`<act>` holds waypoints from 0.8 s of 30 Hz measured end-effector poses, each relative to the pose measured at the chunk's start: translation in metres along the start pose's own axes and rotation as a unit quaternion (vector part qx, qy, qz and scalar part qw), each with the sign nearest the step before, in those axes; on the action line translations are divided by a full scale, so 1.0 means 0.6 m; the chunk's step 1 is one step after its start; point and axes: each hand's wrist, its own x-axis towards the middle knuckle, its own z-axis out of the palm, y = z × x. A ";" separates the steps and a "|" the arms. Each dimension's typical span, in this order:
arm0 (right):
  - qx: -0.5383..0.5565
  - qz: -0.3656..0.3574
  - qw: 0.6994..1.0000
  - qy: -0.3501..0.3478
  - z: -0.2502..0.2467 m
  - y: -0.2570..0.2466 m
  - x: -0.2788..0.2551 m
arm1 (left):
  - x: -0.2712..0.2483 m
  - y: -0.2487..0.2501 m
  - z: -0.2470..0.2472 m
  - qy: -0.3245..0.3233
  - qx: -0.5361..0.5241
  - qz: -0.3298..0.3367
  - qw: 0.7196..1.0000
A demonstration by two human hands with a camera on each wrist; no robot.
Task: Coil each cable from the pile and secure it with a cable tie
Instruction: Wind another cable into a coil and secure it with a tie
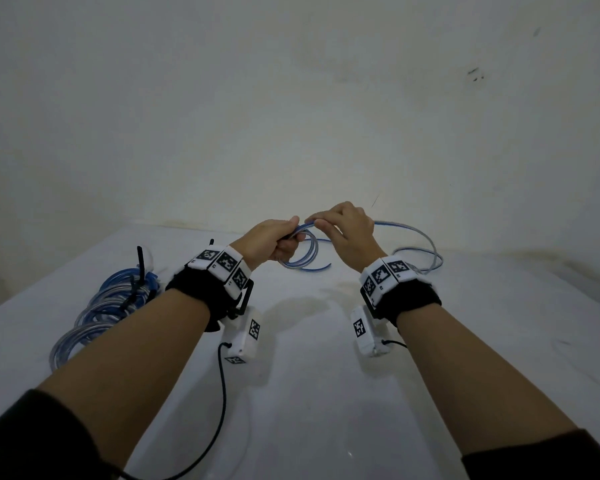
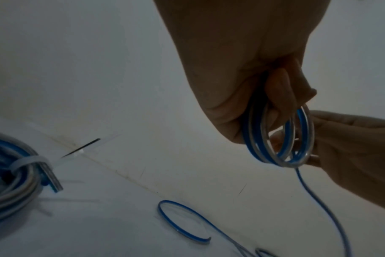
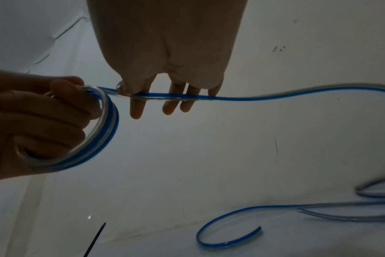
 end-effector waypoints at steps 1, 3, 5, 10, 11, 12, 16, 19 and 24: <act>0.007 0.012 1.000 -0.011 0.003 -0.001 0.000 | -0.002 0.001 0.001 0.002 -0.017 0.000 1.000; 0.037 0.027 0.999 -0.029 0.011 -0.003 -0.001 | -0.003 0.001 0.001 0.009 -0.050 0.009 0.999; 0.096 0.040 0.994 -0.024 0.016 -0.008 -0.006 | -0.005 -0.002 -0.002 0.020 -0.081 0.021 0.996; 0.174 0.074 0.981 -0.041 0.023 -0.022 -0.017 | -0.010 0.001 -0.016 0.054 -0.171 0.040 0.983; 0.168 0.065 0.982 -0.049 0.024 -0.024 -0.018 | -0.011 0.003 -0.020 0.058 -0.191 0.045 0.979; 0.157 0.060 0.984 -0.056 0.026 -0.024 -0.017 | -0.010 0.005 -0.024 0.060 -0.210 0.048 0.975; 0.141 0.097 0.983 -0.068 0.045 -0.024 -0.018 | -0.017 0.017 -0.036 0.073 -0.289 0.070 0.952; 0.178 0.157 0.970 -0.059 0.058 -0.023 -0.029 | -0.020 0.031 -0.050 0.090 -0.340 0.108 0.930; 0.163 0.173 0.970 -0.038 0.061 -0.026 -0.028 | -0.023 0.035 -0.072 0.136 -0.359 0.130 0.914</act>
